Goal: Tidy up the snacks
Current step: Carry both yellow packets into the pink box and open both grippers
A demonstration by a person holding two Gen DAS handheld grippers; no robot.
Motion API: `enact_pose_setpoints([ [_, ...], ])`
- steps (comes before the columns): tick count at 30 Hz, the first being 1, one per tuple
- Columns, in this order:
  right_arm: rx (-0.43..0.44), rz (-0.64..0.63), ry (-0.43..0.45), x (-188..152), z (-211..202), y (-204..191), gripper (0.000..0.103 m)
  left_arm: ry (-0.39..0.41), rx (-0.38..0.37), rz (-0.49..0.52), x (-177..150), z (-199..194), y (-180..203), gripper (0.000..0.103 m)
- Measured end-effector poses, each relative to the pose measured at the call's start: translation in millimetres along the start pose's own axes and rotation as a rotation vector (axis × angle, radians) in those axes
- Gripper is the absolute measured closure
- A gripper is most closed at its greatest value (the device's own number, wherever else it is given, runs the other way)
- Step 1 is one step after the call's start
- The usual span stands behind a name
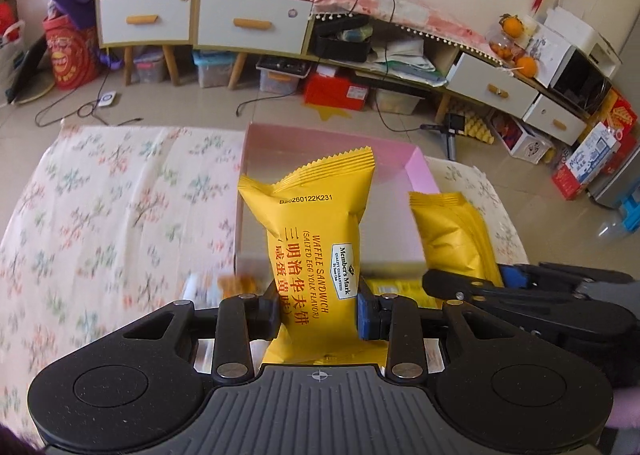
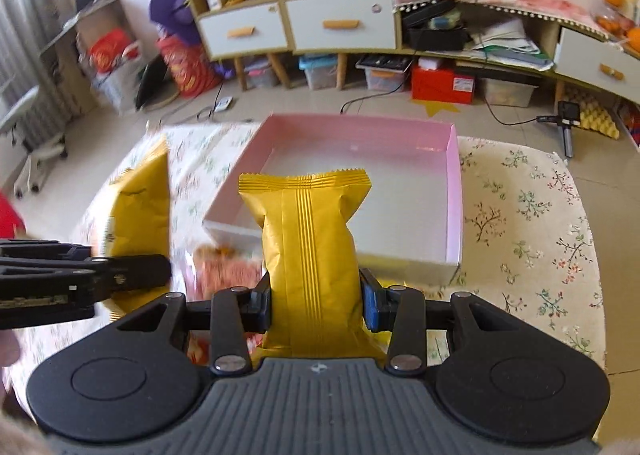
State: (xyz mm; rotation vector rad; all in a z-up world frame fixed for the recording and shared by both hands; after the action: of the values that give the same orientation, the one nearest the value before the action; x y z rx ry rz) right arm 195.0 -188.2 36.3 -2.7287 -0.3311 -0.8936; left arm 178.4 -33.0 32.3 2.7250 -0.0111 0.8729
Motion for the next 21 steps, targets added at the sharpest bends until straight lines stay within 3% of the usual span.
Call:
enact_pose_setpoints([
  [9,-0.073,0.038,0.05,33.5,28.0,29.9,0.065,0.007,-0.031,0.027,41.8,61.6,9.6,0.071],
  [21,-0.083,0.096,-0.003,48.5,93.6,55.6,0.065,-0.032,0.047,0.152,60.3,140.4,1.2,0.071],
])
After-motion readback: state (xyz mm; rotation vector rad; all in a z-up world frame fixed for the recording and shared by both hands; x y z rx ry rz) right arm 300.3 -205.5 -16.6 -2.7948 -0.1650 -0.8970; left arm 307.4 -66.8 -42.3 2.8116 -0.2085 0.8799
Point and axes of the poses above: each gripper's, at about its wrist camera, not at the fingertips, and z roughly the way its jaws point, y to its right, x to its top, the point moved 10 cm from there along z, roughly the way its jaws point, and after that the axes turned 4 degrees about -z, right-handed, at the moved point
